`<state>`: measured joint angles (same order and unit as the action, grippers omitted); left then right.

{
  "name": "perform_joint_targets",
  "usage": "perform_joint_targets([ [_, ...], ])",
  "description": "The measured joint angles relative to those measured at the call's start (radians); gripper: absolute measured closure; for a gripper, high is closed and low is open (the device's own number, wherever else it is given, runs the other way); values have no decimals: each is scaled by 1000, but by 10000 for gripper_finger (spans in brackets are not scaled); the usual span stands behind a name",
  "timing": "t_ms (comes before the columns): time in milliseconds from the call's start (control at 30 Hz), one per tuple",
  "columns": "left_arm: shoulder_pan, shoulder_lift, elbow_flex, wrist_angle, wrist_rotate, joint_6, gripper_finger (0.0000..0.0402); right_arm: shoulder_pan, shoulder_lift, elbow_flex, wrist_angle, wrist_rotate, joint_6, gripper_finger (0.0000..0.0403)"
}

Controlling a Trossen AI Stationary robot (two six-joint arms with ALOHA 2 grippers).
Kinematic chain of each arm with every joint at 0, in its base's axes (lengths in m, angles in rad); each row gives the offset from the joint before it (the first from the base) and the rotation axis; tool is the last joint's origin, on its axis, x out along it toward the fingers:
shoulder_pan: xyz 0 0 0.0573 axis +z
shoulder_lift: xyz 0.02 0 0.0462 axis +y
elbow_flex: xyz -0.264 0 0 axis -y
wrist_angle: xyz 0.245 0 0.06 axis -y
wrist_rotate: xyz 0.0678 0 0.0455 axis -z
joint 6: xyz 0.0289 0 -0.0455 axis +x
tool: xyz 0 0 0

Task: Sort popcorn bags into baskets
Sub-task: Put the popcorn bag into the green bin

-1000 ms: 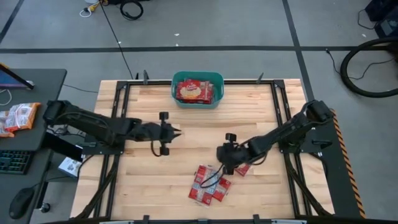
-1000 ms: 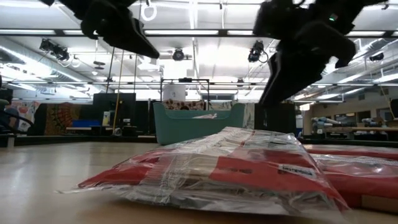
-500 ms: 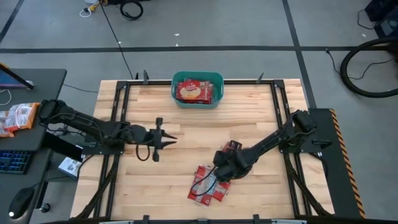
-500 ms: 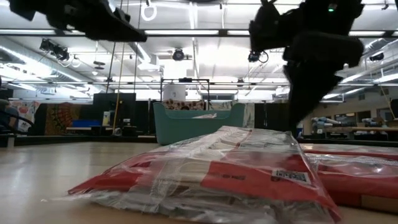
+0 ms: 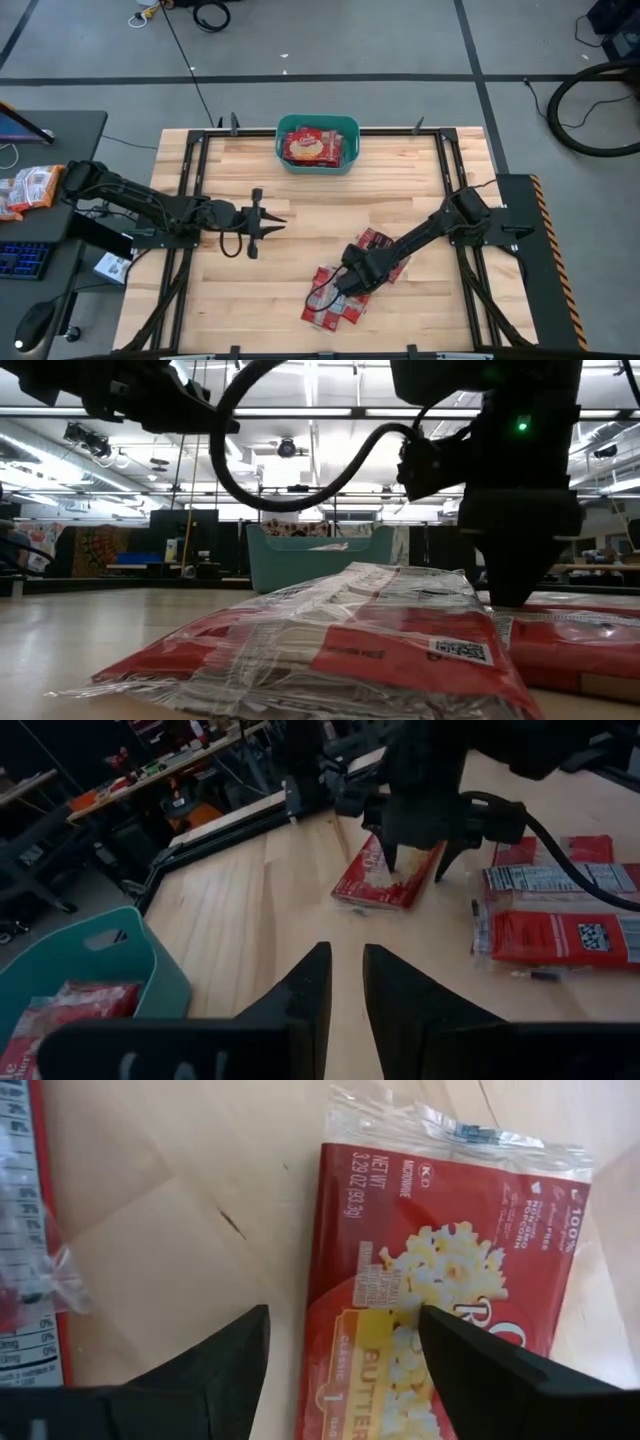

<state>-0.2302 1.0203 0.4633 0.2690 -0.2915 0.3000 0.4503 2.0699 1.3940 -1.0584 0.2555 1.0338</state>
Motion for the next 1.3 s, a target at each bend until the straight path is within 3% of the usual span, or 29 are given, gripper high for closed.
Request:
perform_joint_targets([
  [233, 0, 0, 0, -19, 0, 0, 335, 2, 2, -3, -18, -8, -22, 178],
  [433, -16, -18, 0, -97, 25, 40, 335, 2, 4, -6, -36, -14, -75, 272],
  [667, -20, -241, -54, -148, 51, 26, 346, 2, 7, -8, -55, -19, -102, 390],
  [1000, -15, -587, -206, -109, 23, 25, 353, -12, 8, 86, -166, 65, -194, 398],
  [1300, -15, -661, -242, -151, 26, -110, 353, -54, 8, 307, -351, 266, -336, 400],
])
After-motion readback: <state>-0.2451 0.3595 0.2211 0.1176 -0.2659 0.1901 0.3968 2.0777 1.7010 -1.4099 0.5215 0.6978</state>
